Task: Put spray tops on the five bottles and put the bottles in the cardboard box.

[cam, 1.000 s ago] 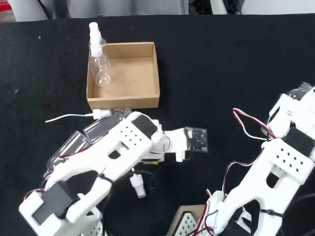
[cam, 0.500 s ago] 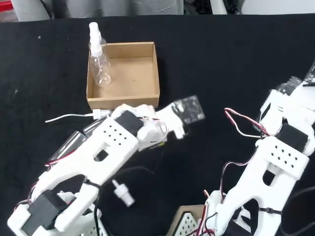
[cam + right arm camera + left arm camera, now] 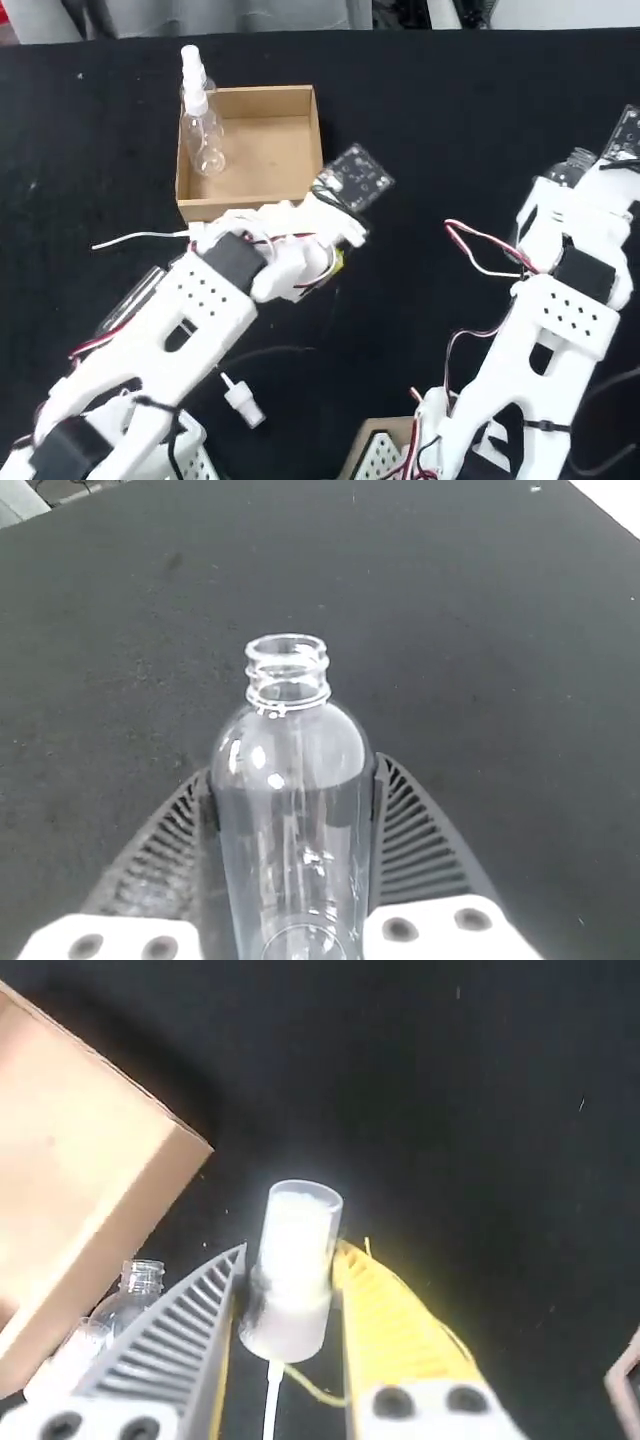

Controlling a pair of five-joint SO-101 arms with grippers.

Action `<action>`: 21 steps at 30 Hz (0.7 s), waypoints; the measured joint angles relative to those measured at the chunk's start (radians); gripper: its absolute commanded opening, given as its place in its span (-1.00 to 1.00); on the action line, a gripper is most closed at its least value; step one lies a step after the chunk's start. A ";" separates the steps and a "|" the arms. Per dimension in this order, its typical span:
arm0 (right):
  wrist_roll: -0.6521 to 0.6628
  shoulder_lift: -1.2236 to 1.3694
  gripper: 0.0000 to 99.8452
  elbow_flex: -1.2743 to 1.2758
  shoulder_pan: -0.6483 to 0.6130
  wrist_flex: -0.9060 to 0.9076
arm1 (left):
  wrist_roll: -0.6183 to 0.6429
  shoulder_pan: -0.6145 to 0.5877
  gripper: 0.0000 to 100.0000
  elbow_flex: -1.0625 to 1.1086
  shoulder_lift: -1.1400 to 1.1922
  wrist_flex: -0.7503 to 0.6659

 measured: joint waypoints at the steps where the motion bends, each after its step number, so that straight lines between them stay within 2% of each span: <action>1: 0.008 0.000 -0.97 0.000 -0.012 0.000 | 0.020 0.002 -0.94 0.000 -0.018 0.000; 6: 0.029 0.000 -0.97 0.000 -0.044 0.000 | 0.109 -0.043 -0.94 0.002 -0.089 -0.038; 21: 0.029 -0.097 -0.97 0.035 -0.161 0.054 | 0.442 -0.232 -0.94 0.244 -0.322 -0.439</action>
